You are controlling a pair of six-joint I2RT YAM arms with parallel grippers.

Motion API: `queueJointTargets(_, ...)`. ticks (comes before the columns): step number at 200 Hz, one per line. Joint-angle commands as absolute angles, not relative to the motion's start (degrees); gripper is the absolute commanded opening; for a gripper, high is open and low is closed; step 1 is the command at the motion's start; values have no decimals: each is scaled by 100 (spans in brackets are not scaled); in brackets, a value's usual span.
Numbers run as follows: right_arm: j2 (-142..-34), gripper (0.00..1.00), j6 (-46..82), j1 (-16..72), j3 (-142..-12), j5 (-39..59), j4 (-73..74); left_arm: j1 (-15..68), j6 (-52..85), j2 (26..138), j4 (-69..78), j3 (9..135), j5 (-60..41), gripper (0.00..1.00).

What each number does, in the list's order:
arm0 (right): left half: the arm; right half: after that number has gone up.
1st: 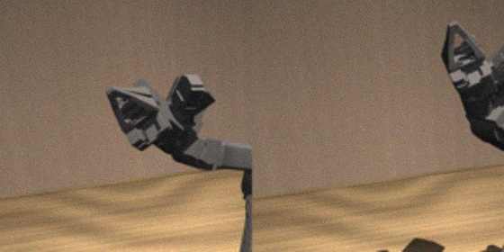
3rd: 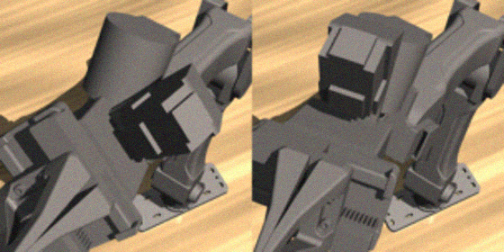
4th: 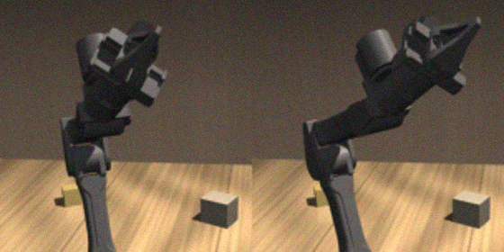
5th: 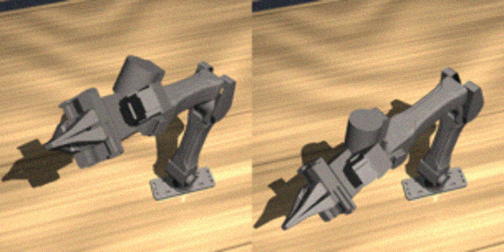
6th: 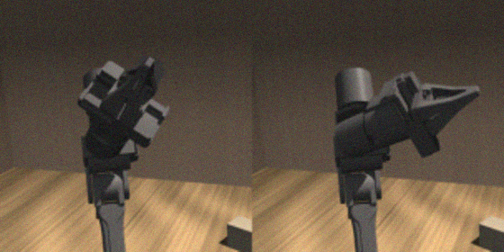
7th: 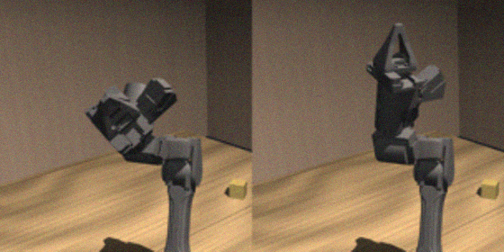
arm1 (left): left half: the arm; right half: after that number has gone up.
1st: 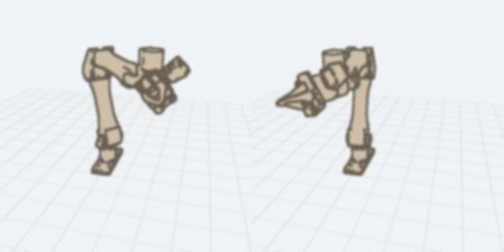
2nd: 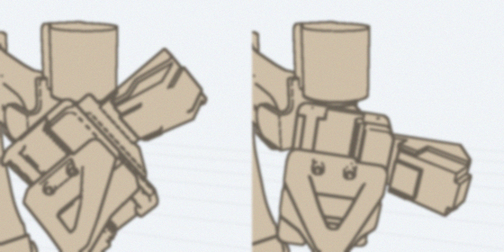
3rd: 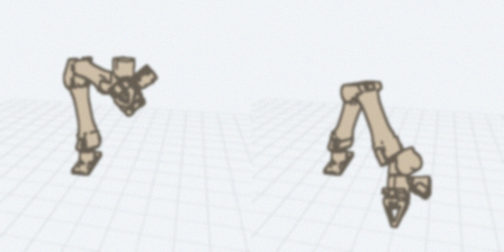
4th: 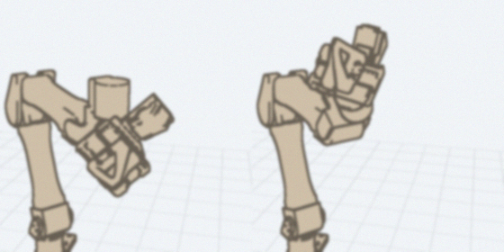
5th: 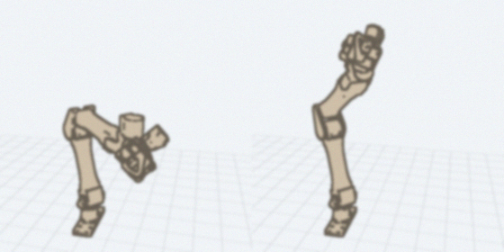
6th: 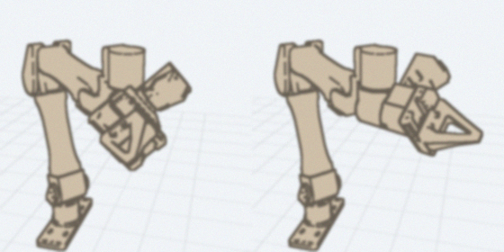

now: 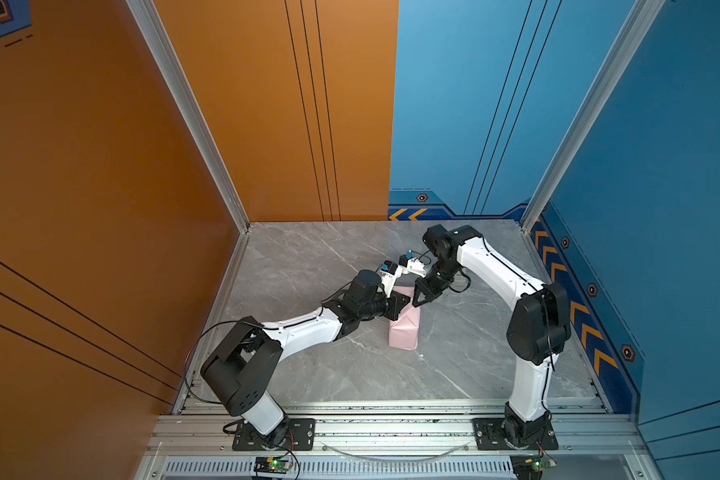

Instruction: Wrap the gift box in paper

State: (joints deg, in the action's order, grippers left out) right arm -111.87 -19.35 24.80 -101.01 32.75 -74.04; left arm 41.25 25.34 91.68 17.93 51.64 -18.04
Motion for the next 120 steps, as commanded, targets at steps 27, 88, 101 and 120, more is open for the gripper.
queueJointTargets(27, -11579, 0, -1855, 2488, -10087, 2860, -7549, 4000, 2634, 9297, 1541, 4990, -1465, 4)
queueJointTargets(88, -11536, 6, -1732, 2487, -10204, 2907, -7611, 4010, 2573, 9468, 1187, 5056, -1421, 2)
queueJointTargets(101, -11507, 9, -1683, 2487, -10230, 2932, -7620, 4042, 2503, 9471, 1032, 5054, -1361, 2)
queueJointTargets(120, -11487, 11, -1583, 2479, -10256, 2902, -7655, 4064, 2414, 9466, 865, 5046, -1301, 1)
